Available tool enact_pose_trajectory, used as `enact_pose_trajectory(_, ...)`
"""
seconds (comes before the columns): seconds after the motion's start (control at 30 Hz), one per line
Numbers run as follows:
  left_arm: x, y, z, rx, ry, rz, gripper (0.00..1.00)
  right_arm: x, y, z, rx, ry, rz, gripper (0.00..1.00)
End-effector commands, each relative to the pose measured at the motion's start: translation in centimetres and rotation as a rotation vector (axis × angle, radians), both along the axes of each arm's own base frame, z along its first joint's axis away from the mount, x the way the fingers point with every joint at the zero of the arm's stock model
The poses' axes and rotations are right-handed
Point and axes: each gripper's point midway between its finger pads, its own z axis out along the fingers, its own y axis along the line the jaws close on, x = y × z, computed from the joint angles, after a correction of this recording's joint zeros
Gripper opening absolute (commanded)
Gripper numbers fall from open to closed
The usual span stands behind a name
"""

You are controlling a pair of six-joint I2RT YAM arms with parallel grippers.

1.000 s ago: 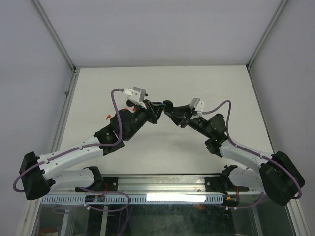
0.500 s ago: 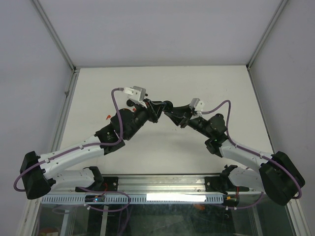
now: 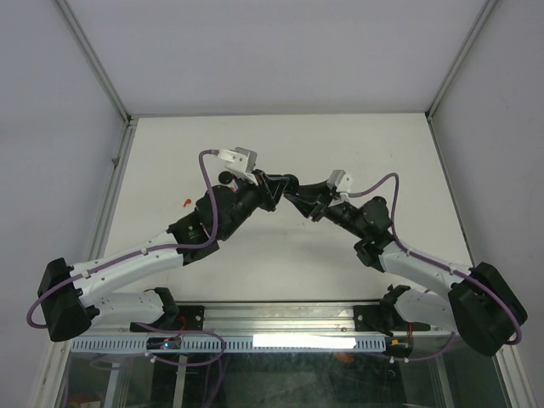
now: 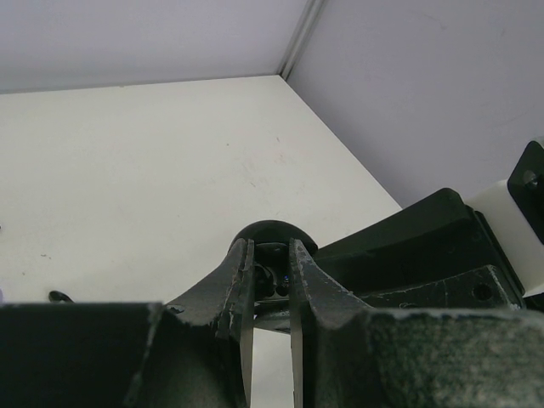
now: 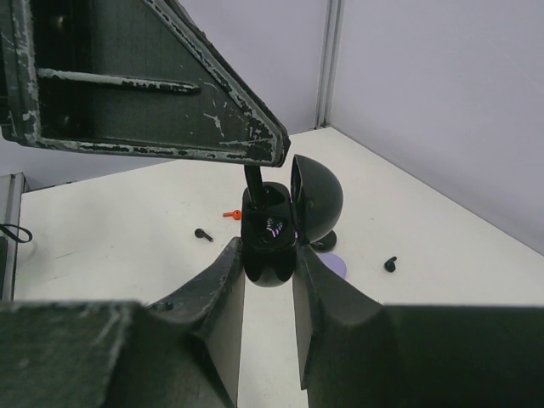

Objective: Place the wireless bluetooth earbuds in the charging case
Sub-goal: Place the earbud in the charging case.

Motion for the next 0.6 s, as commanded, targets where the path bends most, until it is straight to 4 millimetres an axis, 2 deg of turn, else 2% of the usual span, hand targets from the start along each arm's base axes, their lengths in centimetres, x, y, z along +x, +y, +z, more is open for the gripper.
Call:
enact_pose_trajectory(0.0,-0.2,-0.2,1.6,-0.008,-0.023,-0.003,0.08,-0.5,-0.4,3.0,0.051,-0.092,-0.005,0.00)
enact_pose_trajectory(0.2,0.1,0.7,1.8,0.013,-0.028,0.040,0.07,-0.5,-0.3,3.0,0.050,-0.090,-0.002,0.00)
enact_pose_trajectory(0.57,0.1,-0.4,0.1,0.062,0.023,0.020,0.13,-0.5,-0.3,3.0,0.056,-0.091,-0.003,0.00)
